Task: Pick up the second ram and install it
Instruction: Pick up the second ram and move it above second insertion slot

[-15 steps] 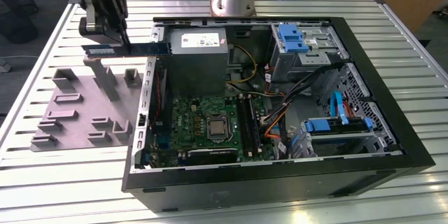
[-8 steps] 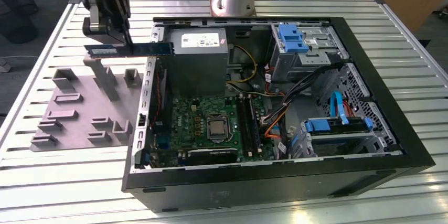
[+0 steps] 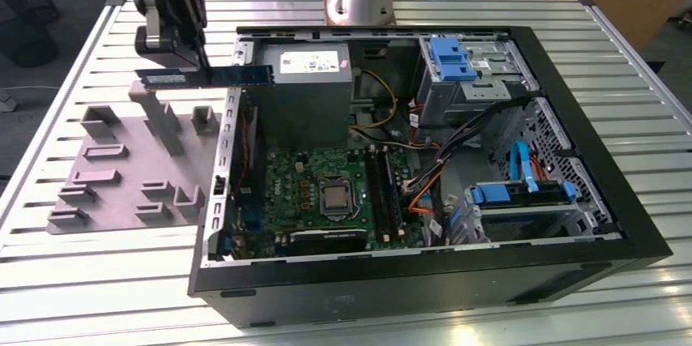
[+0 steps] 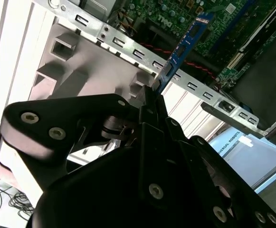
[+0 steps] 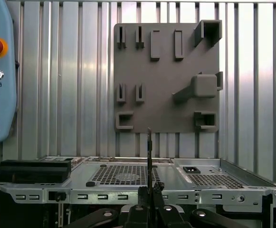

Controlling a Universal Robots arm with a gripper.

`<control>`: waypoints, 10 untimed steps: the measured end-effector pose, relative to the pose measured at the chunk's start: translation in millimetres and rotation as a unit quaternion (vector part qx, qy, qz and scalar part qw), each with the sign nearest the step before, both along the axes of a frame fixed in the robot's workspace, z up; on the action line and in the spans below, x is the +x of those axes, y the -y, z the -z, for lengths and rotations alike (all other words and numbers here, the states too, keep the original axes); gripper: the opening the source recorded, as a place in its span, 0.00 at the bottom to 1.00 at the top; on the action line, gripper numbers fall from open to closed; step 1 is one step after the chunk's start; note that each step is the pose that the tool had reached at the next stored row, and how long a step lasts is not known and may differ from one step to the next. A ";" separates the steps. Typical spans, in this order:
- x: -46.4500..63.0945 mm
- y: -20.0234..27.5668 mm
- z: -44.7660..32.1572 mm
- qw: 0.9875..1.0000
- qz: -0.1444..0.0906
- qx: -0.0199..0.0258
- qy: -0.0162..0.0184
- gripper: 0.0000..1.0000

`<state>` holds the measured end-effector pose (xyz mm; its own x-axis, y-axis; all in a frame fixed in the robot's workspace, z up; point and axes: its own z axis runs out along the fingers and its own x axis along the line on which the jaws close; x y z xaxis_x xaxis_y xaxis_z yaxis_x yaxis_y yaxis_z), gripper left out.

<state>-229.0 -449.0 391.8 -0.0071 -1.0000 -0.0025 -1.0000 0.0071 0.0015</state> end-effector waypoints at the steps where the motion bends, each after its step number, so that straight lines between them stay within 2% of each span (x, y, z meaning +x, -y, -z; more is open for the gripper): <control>1: 0.6 0.0 0.0 1.000 0.000 0.000 0.000 0.14; 10: 5.7 0.0 0.0 1.000 0.000 0.000 0.000 0.14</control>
